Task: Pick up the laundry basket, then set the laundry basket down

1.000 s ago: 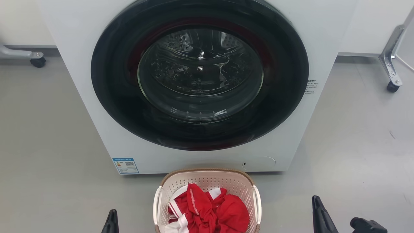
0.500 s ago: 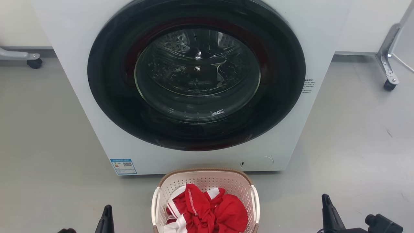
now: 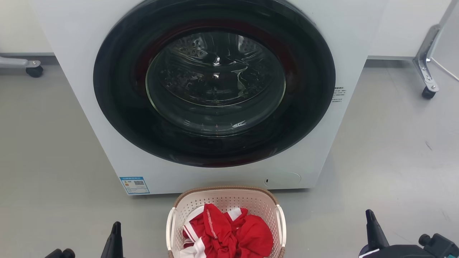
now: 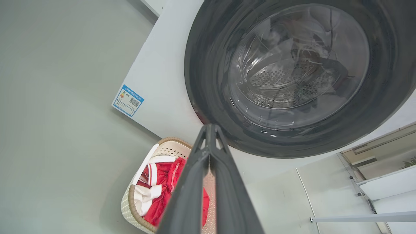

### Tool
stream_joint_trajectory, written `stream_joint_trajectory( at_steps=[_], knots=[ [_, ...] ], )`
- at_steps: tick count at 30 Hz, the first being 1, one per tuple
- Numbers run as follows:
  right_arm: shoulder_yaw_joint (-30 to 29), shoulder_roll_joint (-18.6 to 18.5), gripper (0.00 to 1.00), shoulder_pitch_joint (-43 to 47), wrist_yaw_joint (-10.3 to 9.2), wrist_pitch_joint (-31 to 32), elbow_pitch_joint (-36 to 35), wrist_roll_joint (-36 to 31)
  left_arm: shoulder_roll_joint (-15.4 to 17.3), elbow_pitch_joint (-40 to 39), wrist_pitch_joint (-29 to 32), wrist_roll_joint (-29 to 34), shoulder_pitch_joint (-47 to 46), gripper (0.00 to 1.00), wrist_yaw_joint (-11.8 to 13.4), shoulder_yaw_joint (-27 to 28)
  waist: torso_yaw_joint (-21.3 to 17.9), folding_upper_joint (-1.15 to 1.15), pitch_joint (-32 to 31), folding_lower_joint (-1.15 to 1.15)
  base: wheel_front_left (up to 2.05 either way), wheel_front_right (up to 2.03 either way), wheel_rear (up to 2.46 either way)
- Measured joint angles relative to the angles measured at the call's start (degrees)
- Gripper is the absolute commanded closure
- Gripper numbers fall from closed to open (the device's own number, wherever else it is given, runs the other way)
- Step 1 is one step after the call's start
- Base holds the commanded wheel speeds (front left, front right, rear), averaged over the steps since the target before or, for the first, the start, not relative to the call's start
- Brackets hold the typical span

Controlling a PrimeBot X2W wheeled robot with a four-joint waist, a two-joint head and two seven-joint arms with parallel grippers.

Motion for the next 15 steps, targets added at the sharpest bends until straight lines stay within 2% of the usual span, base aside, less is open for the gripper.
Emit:
stream_joint_trajectory(
  at_steps=[15],
  knots=[
    [-4.33, 0.07, 1.0, -1.87, 2.6, 3.55, 1.56, 13.0, -0.85, 1.68, 3.42, -12.63, -2.69, 1.0, -2.47, 3.03, -0.69, 0.0, 0.03, 0.0, 0.0, 0.0, 0.0]
  ],
)
